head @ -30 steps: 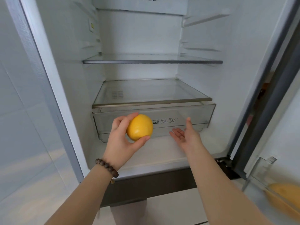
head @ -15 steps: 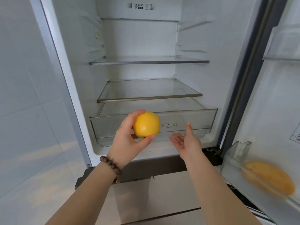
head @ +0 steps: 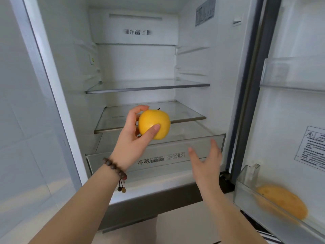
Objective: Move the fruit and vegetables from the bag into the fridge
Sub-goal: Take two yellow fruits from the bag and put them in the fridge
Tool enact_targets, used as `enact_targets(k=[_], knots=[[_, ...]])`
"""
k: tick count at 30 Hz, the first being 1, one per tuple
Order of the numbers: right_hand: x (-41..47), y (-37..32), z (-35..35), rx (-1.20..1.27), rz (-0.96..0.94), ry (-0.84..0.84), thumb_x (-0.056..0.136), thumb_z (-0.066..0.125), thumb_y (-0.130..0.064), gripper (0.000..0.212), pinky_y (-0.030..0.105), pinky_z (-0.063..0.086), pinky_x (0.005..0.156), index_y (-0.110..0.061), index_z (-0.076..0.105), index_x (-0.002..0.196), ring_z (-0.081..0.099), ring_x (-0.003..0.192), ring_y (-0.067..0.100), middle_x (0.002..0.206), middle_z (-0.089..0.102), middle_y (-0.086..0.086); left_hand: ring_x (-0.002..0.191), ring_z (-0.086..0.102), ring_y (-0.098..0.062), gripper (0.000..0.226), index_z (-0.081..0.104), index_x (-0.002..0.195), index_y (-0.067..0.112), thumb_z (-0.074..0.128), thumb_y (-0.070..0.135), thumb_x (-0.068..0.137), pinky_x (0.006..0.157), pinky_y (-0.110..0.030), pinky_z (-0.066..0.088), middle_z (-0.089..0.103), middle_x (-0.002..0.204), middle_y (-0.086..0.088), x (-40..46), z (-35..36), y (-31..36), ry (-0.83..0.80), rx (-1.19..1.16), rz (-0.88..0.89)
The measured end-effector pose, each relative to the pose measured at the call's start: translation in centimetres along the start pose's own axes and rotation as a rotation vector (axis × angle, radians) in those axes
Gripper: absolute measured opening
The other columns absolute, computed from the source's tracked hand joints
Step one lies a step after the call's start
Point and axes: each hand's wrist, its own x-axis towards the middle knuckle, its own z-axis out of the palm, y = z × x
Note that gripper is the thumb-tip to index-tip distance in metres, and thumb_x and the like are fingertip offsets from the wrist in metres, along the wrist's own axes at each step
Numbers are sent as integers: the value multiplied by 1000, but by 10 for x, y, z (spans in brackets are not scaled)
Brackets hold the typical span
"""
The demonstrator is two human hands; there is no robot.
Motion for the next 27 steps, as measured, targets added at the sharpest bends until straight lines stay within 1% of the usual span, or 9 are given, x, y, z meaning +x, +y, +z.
enact_targets(k=[2, 6, 9, 13, 16, 19, 22, 25, 27], knots=[[10, -6, -2, -166, -197, 1, 84, 63, -37, 71, 32, 18, 110, -23, 27, 143, 15, 142, 22, 154, 15, 5, 99, 57, -3, 54, 44, 126, 44, 70, 36, 79, 76, -13, 49, 50, 122, 10, 19, 1, -4, -62, 59, 7], [30, 1, -2, -486, -305, 14, 83, 59, -49, 61, 43, 22, 111, -22, 42, 135, 12, 139, 29, 151, 23, 7, 103, 54, -8, 58, 45, 127, 37, 74, 28, 78, 73, -12, 51, 48, 125, 9, 56, 6, -17, -222, 218, -43], [35, 13, -2, -614, -401, 96, 81, 60, -50, 50, 49, 33, 107, -20, 54, 121, 24, 132, 31, 137, 42, 10, 105, 55, -17, 61, 43, 125, 28, 77, 26, 75, 80, -24, 53, 46, 125, 9, 79, 14, -33, -316, 331, -56], [39, 23, -2, -666, -457, 155, 80, 61, -52, 45, 43, 39, 100, -24, 56, 115, 30, 128, 29, 128, 50, 6, 114, 47, -17, 82, 31, 142, 20, 77, 29, 75, 92, -27, 43, 39, 138, 0, 105, 29, -54, -489, 518, -83], [37, 25, -3, -660, -495, 190, 79, 64, -50, 44, 37, 38, 97, -24, 58, 113, 30, 127, 27, 125, 51, 5, 120, 45, -20, 85, 32, 141, 17, 78, 30, 72, 100, -29, 40, 39, 137, -6, 116, 43, -66, -585, 628, -20], [37, 26, -3, -638, -494, 189, 78, 65, -47, 42, 32, 32, 96, -23, 59, 112, 28, 127, 25, 126, 50, 5, 112, 52, -20, 81, 39, 134, 17, 82, 28, 67, 98, -35, 46, 49, 127, -4, 118, 56, -83, -672, 565, 11], [37, 26, -2, -628, -478, 179, 79, 63, -48, 42, 33, 32, 98, -24, 58, 113, 25, 129, 24, 128, 48, 4, 110, 54, -20, 74, 37, 133, 17, 78, 27, 73, 96, -39, 47, 53, 125, -4, 115, 70, -104, -784, 579, 36], [36, 28, -1, -634, -469, 180, 79, 60, -51, 44, 33, 32, 99, -25, 57, 114, 24, 130, 22, 131, 47, 3, 110, 54, -22, 72, 30, 136, 16, 73, 24, 79, 94, -37, 46, 51, 128, -7, 116, 81, -121, -890, 644, -18], [36, 28, 0, -634, -481, 193, 79, 60, -51, 44, 34, 33, 98, -24, 58, 114, 26, 129, 23, 130, 48, 3, 109, 53, -23, 73, 25, 138, 15, 69, 27, 81, 90, -31, 45, 50, 129, -10, 119, 86, -131, -872, 693, -61]])
